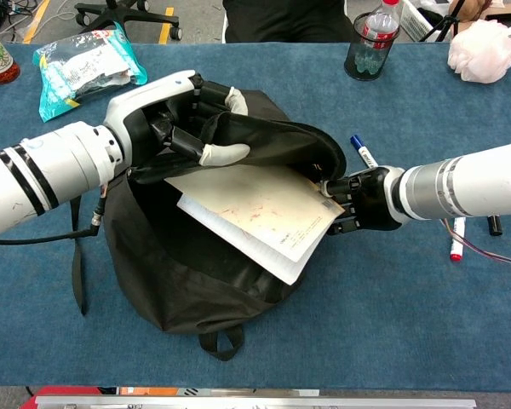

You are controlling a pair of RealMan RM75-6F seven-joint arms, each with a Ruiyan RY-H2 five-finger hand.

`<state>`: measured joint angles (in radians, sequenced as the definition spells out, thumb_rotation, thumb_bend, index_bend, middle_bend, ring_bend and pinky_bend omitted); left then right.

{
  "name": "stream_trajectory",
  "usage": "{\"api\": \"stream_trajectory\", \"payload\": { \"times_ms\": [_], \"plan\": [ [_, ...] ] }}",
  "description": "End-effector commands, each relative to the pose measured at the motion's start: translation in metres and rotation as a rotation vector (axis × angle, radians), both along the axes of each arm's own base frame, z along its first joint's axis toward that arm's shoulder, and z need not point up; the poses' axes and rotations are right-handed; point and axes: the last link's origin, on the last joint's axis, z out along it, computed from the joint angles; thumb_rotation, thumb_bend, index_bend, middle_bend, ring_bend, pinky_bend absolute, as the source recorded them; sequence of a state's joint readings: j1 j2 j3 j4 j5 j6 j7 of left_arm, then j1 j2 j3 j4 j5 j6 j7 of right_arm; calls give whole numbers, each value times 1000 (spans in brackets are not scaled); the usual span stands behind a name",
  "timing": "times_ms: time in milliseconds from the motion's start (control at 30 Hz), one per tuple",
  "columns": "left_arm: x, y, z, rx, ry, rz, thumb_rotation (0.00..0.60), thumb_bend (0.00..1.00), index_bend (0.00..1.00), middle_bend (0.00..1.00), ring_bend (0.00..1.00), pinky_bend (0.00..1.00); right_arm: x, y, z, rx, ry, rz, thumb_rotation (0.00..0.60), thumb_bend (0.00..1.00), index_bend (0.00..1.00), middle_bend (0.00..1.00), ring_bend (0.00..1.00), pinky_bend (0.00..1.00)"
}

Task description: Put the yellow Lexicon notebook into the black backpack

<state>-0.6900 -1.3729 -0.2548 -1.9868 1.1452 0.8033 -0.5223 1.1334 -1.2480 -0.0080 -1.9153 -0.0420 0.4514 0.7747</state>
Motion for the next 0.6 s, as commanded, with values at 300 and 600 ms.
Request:
{"api": "stream_trajectory", "payload": {
  "times_ms": [300,600],
  "plan": [
    [2,-1,1,-1,-2,-4,600,316,626,645,640,816,16,-2,-16,-45,-62,-48,600,720,693,524,442,722],
    [-2,0,3,0,7,9,600,316,625,644,640,816,19,5,-12,-32,-161,-17,600,717,342,363,300,615]
  ]
}}
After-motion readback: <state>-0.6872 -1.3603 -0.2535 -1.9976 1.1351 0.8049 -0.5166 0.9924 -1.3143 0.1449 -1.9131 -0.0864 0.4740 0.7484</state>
